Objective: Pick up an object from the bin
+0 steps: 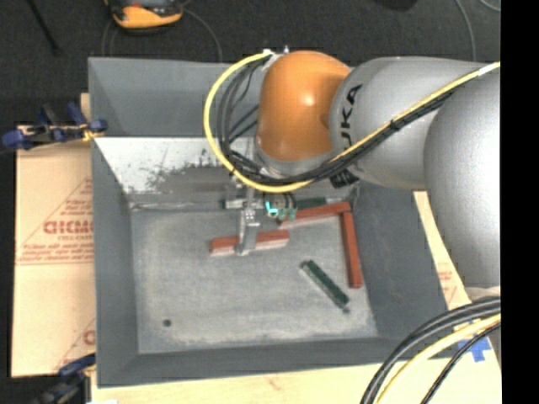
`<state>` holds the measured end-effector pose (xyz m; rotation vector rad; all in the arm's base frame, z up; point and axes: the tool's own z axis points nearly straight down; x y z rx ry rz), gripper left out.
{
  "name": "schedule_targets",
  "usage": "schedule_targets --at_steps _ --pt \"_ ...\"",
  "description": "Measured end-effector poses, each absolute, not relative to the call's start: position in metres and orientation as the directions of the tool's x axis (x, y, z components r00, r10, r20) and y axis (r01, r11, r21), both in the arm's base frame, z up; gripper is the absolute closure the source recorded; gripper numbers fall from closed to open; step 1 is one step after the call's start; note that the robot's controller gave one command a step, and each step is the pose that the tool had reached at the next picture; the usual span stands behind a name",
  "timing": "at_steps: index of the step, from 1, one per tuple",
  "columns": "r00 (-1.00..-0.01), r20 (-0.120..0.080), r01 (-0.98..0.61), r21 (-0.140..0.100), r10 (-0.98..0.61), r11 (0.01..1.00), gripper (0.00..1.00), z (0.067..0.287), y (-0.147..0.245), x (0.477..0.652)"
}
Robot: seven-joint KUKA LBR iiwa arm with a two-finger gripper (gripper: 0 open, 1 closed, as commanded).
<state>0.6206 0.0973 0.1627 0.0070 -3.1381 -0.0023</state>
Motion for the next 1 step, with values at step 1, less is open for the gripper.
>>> schedule_targets --at_steps 1 --pt "-1.000 -0.004 -0.003 0.002 -0.003 1.000 0.00 0.1678 0.0971 0.6221"
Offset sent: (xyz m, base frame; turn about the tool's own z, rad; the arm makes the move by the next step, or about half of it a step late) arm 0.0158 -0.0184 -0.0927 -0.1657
